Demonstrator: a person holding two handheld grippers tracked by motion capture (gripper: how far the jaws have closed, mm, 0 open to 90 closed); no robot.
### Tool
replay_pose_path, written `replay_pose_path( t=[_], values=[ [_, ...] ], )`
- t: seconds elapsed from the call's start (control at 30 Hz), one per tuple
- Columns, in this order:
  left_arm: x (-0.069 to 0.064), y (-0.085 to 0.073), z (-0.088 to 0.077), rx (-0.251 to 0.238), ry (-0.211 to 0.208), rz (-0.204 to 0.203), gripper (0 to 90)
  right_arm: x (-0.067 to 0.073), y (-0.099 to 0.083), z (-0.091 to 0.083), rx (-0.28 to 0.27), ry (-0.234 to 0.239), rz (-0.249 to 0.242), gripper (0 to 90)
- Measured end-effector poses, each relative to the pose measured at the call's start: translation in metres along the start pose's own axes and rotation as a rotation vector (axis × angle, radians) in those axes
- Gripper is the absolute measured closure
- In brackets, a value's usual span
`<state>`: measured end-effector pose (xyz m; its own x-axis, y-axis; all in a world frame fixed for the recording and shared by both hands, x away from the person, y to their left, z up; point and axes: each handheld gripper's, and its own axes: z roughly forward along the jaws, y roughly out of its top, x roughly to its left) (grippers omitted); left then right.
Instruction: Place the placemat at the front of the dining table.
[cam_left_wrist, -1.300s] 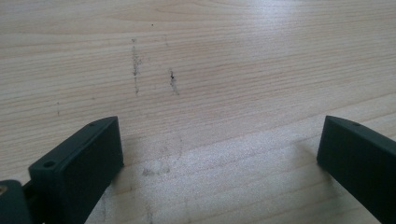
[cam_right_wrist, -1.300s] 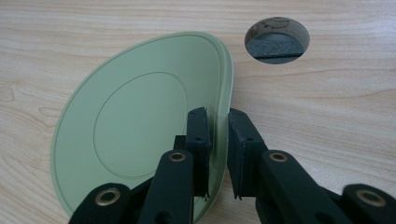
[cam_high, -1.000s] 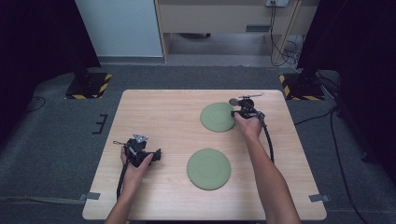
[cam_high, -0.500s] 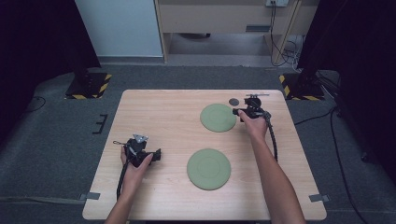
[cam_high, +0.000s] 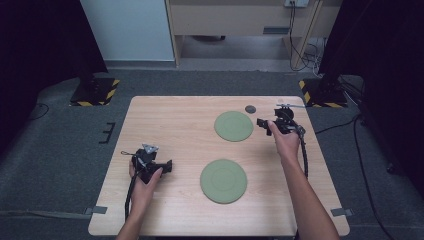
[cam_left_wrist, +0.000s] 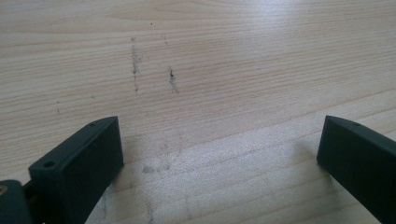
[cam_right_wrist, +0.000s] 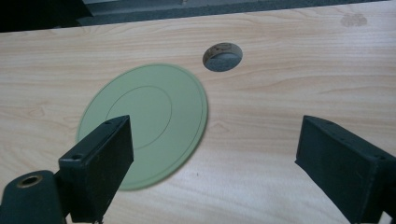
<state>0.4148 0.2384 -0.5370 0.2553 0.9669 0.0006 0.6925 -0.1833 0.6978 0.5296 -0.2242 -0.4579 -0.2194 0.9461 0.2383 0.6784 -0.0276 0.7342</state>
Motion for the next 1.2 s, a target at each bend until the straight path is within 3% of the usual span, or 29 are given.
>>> replay_pose_path(
  t=[0.37,0.9,1.2],
  values=[
    [0.0,0.0,0.0,0.0,0.001,0.0,0.0,-0.007,-0.02,-0.027,0.006,0.018,-0.025,8.6],
    [0.0,0.0,0.0,0.0,0.002,-0.001,0.0,-0.008,-0.052,-0.032,0.055,0.024,-0.072,8.6],
    [0.0,0.0,0.0,0.0,0.003,-0.002,0.0,-0.004,-0.066,-0.041,0.053,0.028,-0.099,8.0]
  ],
)
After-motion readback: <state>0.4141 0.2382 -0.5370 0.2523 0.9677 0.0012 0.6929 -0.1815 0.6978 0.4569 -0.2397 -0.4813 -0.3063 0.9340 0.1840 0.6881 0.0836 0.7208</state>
